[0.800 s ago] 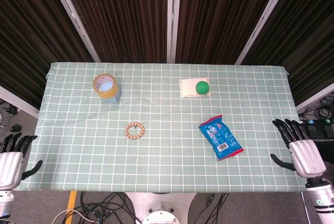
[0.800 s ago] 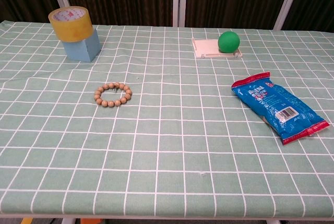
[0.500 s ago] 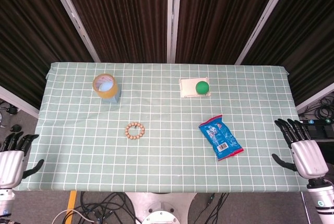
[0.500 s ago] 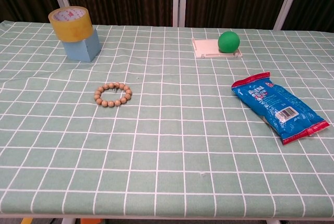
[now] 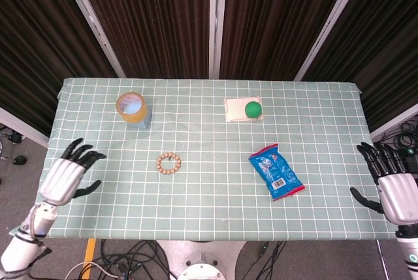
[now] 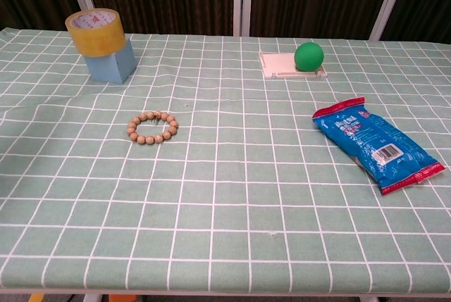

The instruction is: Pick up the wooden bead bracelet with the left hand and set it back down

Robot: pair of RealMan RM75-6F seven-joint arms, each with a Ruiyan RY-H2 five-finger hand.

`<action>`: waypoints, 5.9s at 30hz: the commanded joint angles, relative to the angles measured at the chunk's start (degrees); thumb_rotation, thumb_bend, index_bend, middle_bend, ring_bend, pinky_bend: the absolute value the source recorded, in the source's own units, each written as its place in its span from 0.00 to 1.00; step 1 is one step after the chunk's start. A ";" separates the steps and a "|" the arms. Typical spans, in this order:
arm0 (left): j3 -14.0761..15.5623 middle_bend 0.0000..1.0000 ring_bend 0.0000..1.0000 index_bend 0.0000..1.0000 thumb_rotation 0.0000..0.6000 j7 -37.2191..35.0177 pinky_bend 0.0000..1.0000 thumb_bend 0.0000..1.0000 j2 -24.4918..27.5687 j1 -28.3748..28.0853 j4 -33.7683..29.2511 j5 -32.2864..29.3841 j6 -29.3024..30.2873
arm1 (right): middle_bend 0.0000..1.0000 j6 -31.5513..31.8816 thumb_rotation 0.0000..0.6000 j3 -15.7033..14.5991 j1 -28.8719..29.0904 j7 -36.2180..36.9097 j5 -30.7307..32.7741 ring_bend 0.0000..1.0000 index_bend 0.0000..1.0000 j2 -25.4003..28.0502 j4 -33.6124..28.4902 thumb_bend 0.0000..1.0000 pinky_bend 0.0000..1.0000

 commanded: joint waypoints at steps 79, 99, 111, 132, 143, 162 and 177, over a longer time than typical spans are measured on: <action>-2.05 0.61 0.35 0.59 1.00 -38.18 0.20 0.45 -20.05 -19.24 12.04 -15.50 -20.92 | 0.08 0.43 1.00 0.17 -2.29 3.60 3.08 0.00 0.00 -1.45 3.13 0.13 0.00; -2.44 0.62 0.42 0.59 1.00 -104.92 0.22 0.52 -6.69 -19.78 -1.84 -11.94 -35.77 | 0.08 1.14 1.00 -0.03 -2.52 2.77 2.05 0.00 0.00 -1.30 2.21 0.13 0.00; 1.51 0.63 0.43 0.57 0.24 -117.49 0.20 0.52 -9.30 -20.98 3.04 -4.49 -28.64 | 0.09 0.91 1.00 -0.04 -2.53 2.69 2.22 0.00 0.00 -1.30 2.20 0.13 0.00; 1.23 0.74 0.58 0.66 0.72 -84.57 0.20 0.49 -12.23 -20.72 1.53 -16.27 -29.60 | 0.09 1.89 1.00 0.38 -2.80 2.77 2.07 0.00 0.00 -0.32 2.35 0.13 0.00; -0.56 0.78 0.60 0.70 0.70 -73.30 0.21 0.47 -13.99 -18.94 0.17 -20.48 -28.42 | 0.09 1.71 1.00 0.18 -2.95 2.58 2.13 0.00 0.00 -0.55 2.28 0.13 0.00; -2.50 0.79 0.61 0.71 0.55 -71.17 0.21 0.43 -14.13 -17.27 -0.95 -21.62 -30.33 | 0.09 1.92 1.00 -0.06 -3.28 2.03 1.87 0.00 0.00 -0.43 1.68 0.13 0.00; -3.47 0.80 0.61 0.72 0.57 -68.44 0.21 0.56 -13.93 -15.90 -1.95 -22.15 -30.55 | 0.09 2.44 1.00 -0.21 -3.68 2.12 1.59 0.00 0.00 -0.37 1.60 0.13 0.00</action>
